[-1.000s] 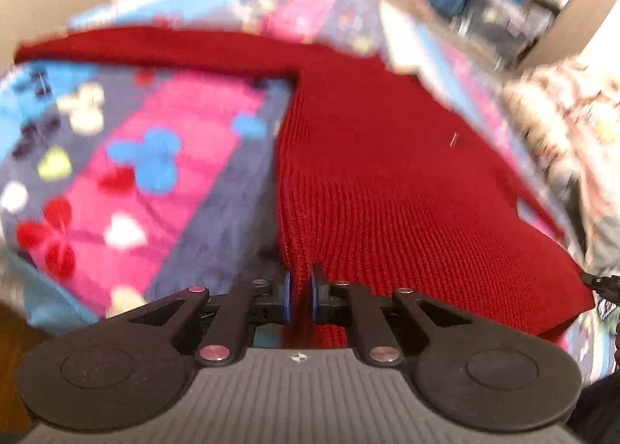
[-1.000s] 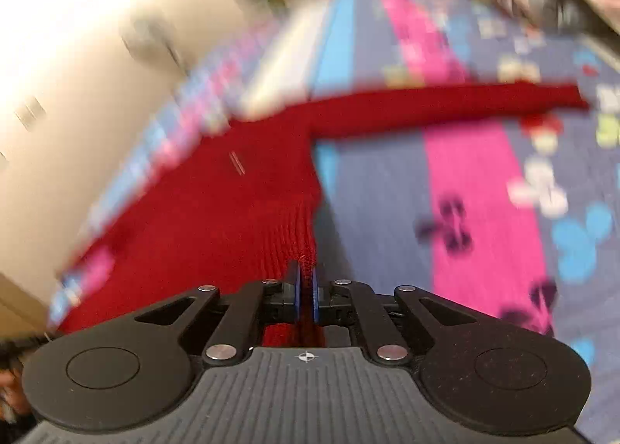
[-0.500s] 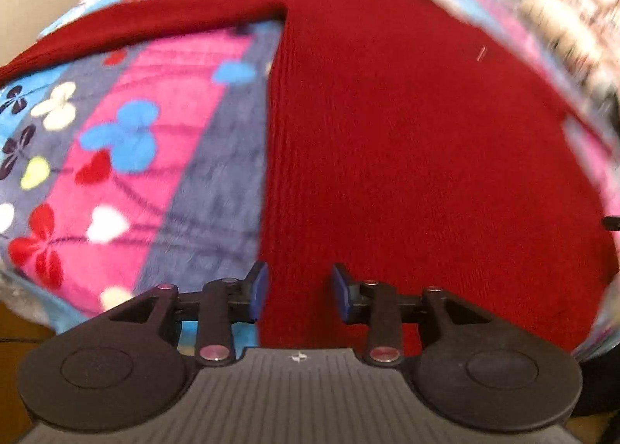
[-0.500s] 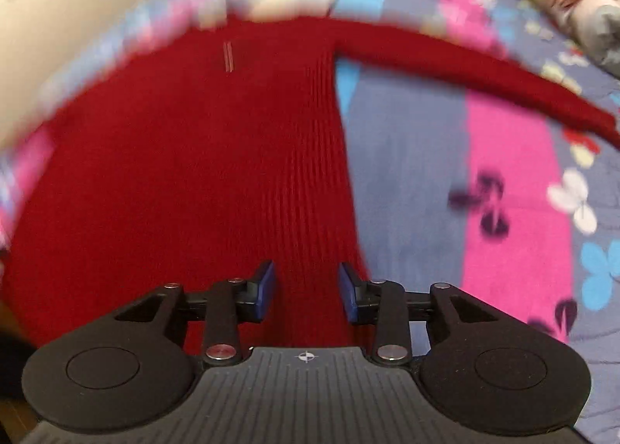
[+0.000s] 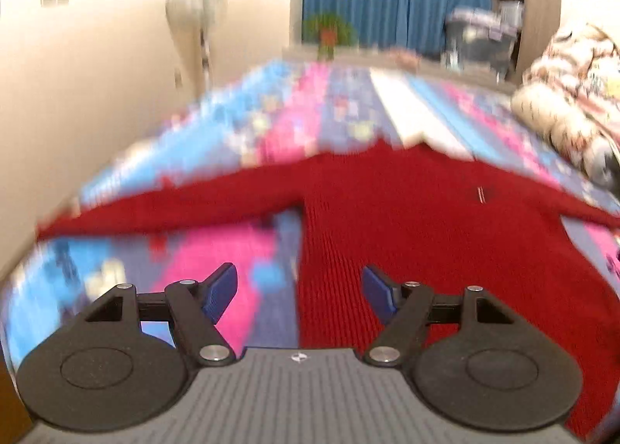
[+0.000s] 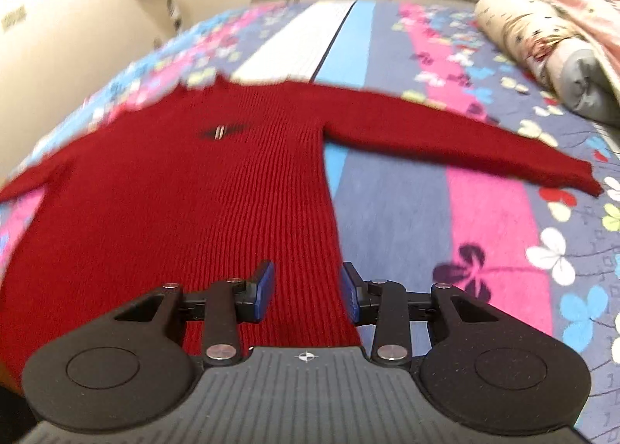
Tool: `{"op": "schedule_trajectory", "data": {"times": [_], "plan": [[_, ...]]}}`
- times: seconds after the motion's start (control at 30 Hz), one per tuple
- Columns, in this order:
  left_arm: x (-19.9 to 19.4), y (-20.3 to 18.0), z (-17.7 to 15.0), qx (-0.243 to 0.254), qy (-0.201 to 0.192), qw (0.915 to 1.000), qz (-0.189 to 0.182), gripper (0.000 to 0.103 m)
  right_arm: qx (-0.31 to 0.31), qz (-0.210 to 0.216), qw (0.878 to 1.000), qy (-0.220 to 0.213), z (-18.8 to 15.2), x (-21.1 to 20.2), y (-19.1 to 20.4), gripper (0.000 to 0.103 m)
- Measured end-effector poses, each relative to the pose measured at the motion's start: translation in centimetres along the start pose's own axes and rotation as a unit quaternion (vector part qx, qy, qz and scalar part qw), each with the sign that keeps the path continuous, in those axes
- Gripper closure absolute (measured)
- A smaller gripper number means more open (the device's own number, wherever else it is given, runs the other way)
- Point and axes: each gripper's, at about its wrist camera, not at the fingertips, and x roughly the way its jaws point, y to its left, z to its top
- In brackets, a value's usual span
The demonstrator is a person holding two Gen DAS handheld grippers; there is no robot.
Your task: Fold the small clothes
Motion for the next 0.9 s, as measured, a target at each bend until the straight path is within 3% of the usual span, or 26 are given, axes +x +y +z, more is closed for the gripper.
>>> {"op": "schedule_trajectory", "data": {"times": [0.07, 0.17, 0.33, 0.43, 0.63, 0.77, 0.9], "plan": [[0.1, 0.0, 3.1, -0.004, -0.022, 0.9996, 0.016, 0.027, 0.016, -0.003, 0.999, -0.028, 0.6, -0.4, -0.2, 0.064], [-1.8, -1.5, 7.5, -0.06, -0.036, 0.9974, 0.018, 0.027, 0.032, -0.012, 0.997, -0.063, 1.5, 0.1, -0.8, 0.064], [-5.8, -7.5, 12.6, -0.14, -0.066, 0.9876, -0.024, 0.021, 0.044, 0.003, 0.993, -0.107, 2.4, -0.9, -0.6, 0.064], [-8.3, -12.5, 15.8, -0.158, -0.063, 0.9843, -0.047, 0.021, 0.045, 0.007, 0.991, -0.127, 2.9, -0.9, -0.2, 0.064], [-14.1, -20.9, 20.2, -0.194, -0.061, 0.9705, -0.13, 0.018, 0.055, 0.017, 0.988, -0.14, 3.8, -0.4, 0.5, 0.064], [-14.7, -23.1, 21.0, -0.166, -0.058, 0.9743, -0.142, 0.017, 0.069, 0.023, 0.987, -0.142, 4.2, -0.2, 0.5, 0.063], [-10.5, -21.4, 19.8, -0.116, -0.054, 0.9895, -0.068, 0.017, 0.059, 0.023, 0.988, -0.141, 4.3, 0.1, 1.1, 0.062]]}}
